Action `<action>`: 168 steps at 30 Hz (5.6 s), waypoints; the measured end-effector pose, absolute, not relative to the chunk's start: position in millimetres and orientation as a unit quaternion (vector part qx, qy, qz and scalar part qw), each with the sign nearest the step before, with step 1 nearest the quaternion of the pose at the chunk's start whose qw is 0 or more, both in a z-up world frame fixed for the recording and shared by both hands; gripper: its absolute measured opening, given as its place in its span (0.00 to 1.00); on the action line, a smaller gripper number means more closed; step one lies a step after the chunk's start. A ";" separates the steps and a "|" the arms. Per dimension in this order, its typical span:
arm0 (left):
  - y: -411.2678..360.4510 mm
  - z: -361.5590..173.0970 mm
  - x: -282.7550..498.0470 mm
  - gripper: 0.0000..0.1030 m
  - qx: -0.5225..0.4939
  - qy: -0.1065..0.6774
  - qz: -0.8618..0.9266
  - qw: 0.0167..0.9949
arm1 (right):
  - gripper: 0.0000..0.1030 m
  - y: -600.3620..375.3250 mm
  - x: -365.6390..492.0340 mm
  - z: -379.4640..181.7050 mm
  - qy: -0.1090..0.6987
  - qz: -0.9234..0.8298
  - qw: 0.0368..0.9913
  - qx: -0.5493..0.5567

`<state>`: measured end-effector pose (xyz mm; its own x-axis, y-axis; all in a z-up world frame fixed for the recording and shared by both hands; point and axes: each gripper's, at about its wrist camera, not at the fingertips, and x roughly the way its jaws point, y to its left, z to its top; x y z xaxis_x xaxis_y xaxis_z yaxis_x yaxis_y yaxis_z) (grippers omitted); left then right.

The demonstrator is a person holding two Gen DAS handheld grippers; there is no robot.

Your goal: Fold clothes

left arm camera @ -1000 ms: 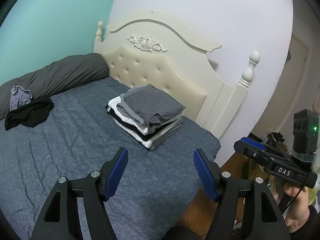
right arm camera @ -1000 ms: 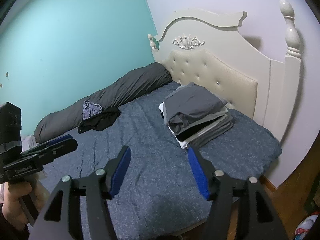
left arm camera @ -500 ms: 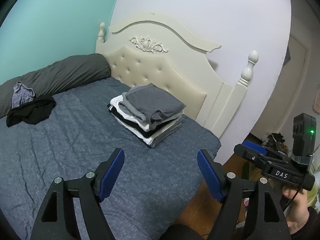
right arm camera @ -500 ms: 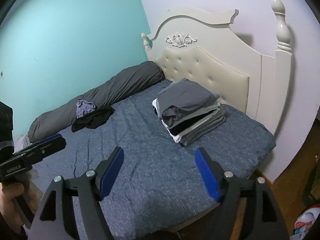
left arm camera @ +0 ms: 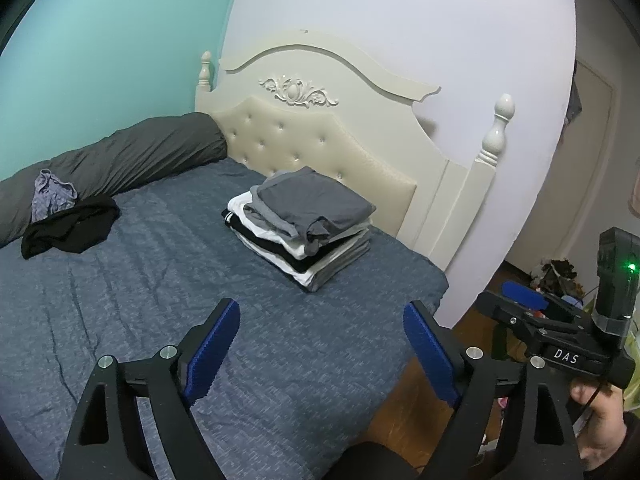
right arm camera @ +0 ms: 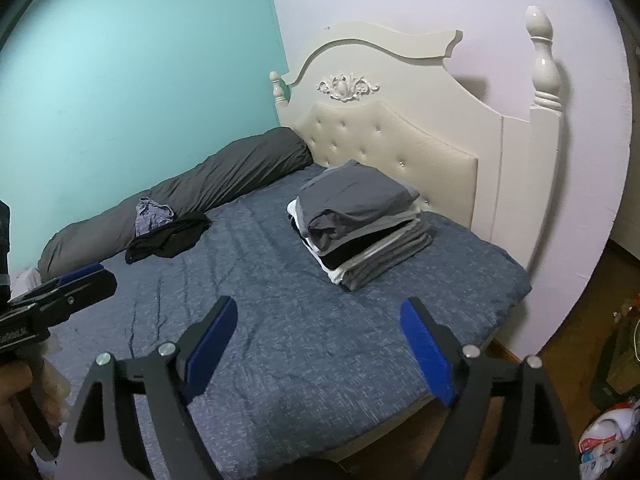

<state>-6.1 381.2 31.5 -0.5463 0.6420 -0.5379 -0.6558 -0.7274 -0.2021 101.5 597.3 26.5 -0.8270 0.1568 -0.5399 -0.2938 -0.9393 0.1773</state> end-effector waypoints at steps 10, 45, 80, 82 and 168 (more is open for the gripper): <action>376.4 23.4 2.7 0.86 -0.301 0.020 0.881 0.366 | 0.84 588.7 108.4 18.6 0.129 0.946 0.120 -0.273; 355.5 -0.2 15.1 1.00 -0.306 0.024 0.893 0.329 | 0.85 576.9 121.4 4.9 0.120 0.945 0.119 -0.280; 349.9 -3.0 15.1 1.00 -0.309 0.018 0.896 0.318 | 0.93 573.0 124.1 3.4 0.119 0.947 0.118 -0.275; 350.0 -2.5 15.8 1.00 -0.308 0.020 0.897 0.317 | 0.95 573.2 123.8 3.8 0.120 0.947 0.118 -0.274; 349.0 -1.1 20.0 1.00 -0.295 0.031 0.902 0.313 | 1.00 572.7 123.3 -0.6 0.123 0.943 0.123 -0.283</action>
